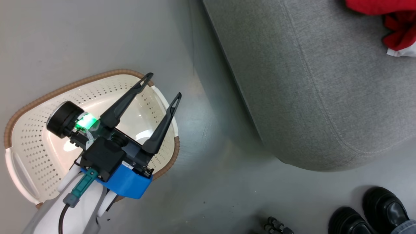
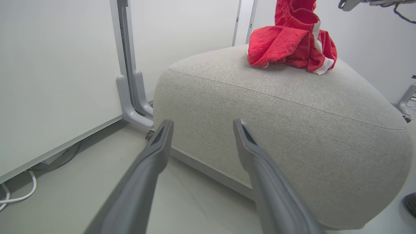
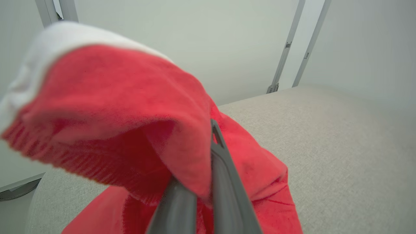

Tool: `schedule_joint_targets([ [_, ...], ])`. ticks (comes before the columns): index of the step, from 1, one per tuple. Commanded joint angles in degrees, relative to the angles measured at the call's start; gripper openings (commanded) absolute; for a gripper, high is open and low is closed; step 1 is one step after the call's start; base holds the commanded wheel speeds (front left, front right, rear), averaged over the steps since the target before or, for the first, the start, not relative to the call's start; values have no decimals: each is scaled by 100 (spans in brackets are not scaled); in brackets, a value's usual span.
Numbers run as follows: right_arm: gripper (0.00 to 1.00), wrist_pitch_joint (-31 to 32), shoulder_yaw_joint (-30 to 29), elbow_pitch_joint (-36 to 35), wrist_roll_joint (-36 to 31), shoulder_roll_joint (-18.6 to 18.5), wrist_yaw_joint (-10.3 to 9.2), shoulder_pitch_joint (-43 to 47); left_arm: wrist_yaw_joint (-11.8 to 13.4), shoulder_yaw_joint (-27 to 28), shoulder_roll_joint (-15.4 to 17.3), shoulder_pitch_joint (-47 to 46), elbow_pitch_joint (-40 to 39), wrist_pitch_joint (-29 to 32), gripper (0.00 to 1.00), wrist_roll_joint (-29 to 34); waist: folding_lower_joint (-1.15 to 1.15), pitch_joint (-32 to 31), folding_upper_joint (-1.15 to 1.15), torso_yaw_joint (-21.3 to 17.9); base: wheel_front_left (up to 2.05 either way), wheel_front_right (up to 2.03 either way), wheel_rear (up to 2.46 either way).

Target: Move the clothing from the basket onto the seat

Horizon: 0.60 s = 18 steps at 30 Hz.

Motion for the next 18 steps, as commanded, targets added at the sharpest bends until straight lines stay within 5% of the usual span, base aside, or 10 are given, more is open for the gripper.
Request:
schedule_joint_targets([
  [1,0,-161,-8,270,100,73,1,134,5,-47,59,-60,-54,-28,100,-78,-1,49,0,38,0,0,0],
  [17,0,-657,128,1458,106,24,1,20,11,-118,80,-138,-41,-29,100,-92,-1,18,0,122,0,0,0],
  [18,8,-669,142,1488,113,18,1,0,14,-117,69,-136,-33,-29,100,-92,-1,10,0,127,0,0,0],
])
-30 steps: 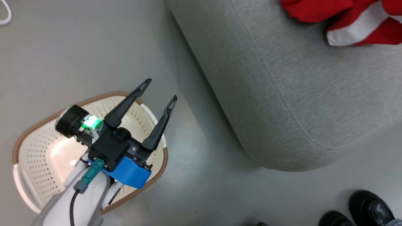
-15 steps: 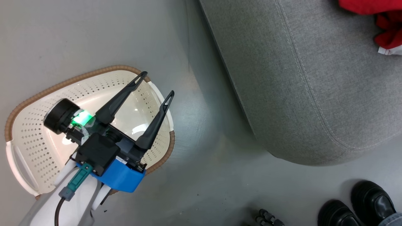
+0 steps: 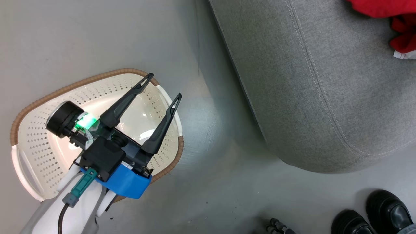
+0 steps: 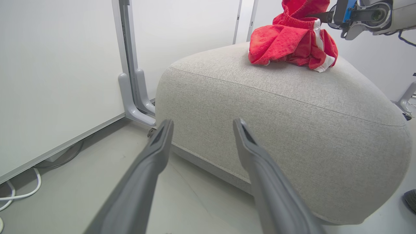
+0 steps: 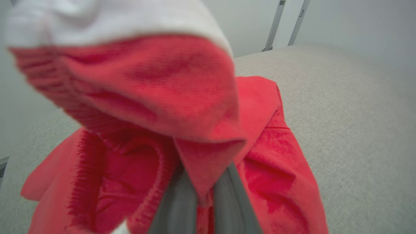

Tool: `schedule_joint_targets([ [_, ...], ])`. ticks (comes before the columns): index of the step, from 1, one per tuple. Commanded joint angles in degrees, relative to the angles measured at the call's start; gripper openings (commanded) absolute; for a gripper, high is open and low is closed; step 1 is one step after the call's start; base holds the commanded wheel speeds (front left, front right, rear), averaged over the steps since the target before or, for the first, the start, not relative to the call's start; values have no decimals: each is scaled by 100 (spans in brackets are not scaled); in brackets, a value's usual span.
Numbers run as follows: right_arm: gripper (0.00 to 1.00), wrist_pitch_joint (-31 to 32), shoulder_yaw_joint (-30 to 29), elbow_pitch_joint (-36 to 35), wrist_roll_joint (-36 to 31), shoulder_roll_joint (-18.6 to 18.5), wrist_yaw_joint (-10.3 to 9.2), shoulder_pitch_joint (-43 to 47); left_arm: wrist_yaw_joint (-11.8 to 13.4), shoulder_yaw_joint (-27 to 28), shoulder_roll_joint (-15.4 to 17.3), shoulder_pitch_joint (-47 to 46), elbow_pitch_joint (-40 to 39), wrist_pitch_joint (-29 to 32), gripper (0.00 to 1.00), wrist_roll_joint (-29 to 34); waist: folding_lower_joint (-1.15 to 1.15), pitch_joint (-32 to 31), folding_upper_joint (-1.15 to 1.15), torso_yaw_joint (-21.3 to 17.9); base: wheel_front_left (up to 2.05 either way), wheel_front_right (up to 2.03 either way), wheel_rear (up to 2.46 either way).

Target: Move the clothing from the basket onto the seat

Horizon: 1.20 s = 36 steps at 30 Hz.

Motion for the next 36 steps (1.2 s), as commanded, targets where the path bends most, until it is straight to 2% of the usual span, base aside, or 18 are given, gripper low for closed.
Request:
schedule_joint_targets([
  [1,37,-34,30,43,4,-35,1,-85,18,10,-18,-96,17,-29,100,12,0,-12,0,7,0,0,0],
  [2,74,-44,46,72,7,-43,1,-99,19,14,-32,-91,22,-29,100,17,0,-18,0,11,0,0,0],
  [3,98,-51,66,95,8,-53,1,-113,19,15,-43,-88,32,-29,100,21,0,-23,0,17,0,0,0],
  [18,100,-106,310,231,151,-128,1,-77,11,68,-222,-70,133,-29,100,22,0,-213,0,122,0,0,0],
  [27,100,-123,468,144,13,-207,1,396,23,242,-695,120,420,-29,100,-30,0,-831,0,379,0,0,0],
  [36,100,-125,612,-72,-138,-118,1,1151,0,588,-1222,494,1080,-29,100,-182,0,-1786,0,667,0,0,0],
])
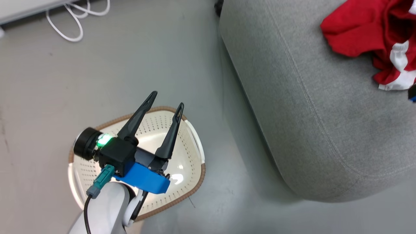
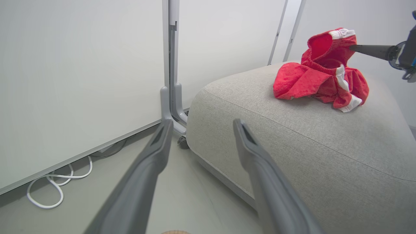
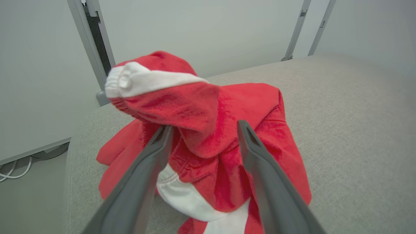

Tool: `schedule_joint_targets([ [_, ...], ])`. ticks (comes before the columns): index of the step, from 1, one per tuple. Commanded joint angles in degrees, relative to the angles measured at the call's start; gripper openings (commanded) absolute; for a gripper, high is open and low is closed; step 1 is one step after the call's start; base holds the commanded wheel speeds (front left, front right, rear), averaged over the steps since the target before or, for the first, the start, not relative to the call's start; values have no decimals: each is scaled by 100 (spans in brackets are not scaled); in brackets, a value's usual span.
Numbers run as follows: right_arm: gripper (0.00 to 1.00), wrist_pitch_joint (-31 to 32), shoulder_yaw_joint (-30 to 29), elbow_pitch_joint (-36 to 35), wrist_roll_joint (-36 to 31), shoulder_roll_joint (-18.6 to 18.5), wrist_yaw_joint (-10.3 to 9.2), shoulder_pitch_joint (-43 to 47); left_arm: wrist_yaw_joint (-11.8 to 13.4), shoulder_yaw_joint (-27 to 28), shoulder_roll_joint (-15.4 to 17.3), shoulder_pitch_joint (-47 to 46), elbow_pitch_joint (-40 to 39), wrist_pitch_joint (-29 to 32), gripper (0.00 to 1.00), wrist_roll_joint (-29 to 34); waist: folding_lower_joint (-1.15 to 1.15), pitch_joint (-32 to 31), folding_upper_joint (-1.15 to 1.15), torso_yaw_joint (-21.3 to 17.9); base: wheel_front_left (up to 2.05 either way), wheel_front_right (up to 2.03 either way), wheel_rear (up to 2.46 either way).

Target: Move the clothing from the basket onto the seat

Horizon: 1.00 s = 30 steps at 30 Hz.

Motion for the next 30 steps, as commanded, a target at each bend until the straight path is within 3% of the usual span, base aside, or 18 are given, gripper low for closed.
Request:
schedule_joint_targets([
  [1,100,-27,26,-78,-95,68,1,272,-28,127,-84,142,106,-29,100,-35,0,-479,0,192,0,0,0],
  [15,100,-25,65,-1331,-545,677,1,2080,-35,1020,-673,1210,662,-29,100,-46,0,-1872,0,702,0,0,0],
  [30,100,246,151,-2717,-997,1656,1,3768,-39,1669,-862,1901,982,-29,100,-13,0,-2580,0,1469,0,0,0],
])
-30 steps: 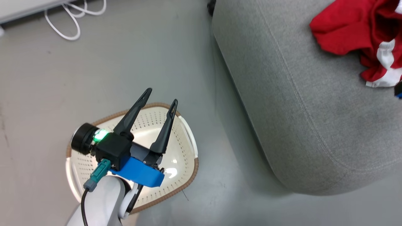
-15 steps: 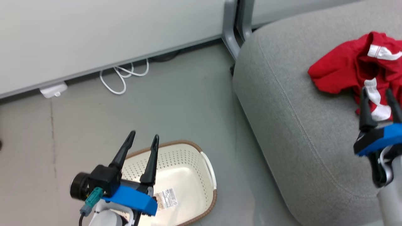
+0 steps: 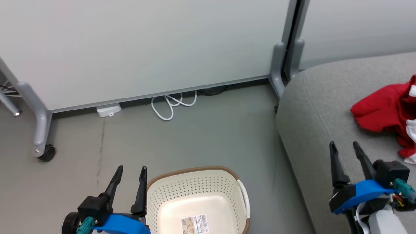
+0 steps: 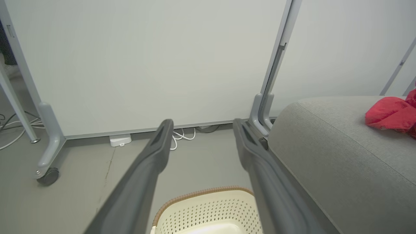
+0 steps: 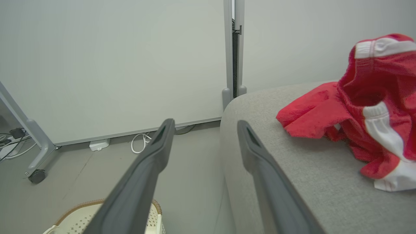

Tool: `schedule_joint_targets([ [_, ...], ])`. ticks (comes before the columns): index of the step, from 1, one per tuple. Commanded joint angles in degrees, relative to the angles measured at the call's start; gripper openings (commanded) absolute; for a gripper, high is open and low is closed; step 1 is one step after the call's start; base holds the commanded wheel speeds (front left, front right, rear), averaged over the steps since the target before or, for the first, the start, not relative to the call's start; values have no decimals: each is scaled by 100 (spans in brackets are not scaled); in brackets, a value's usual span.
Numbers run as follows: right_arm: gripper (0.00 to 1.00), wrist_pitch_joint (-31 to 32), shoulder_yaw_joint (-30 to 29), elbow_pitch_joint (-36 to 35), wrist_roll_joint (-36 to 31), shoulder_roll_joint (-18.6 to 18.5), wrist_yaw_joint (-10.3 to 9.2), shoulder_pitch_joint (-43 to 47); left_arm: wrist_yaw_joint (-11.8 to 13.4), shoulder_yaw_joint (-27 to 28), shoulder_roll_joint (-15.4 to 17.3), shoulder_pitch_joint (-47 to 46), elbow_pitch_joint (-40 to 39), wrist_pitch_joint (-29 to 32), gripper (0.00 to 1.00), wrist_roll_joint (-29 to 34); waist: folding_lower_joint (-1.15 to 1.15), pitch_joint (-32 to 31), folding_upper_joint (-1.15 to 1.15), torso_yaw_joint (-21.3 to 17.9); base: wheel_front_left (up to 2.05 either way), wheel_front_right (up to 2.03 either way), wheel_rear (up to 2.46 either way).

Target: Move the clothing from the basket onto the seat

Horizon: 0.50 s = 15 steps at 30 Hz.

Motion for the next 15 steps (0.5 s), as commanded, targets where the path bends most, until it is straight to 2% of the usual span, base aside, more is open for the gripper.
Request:
schedule_joint_targets([
  [1,100,43,22,-107,-47,46,1,182,-10,56,0,50,17,-29,100,12,2,-133,0,180,0,0,0],
  [7,100,228,174,-497,-101,201,1,558,-10,275,-43,140,88,-29,100,24,2,-216,0,409,0,0,0],
  [15,100,332,341,-686,-153,273,1,787,-10,454,-67,172,201,-29,100,-43,2,-274,0,588,0,0,0],
])
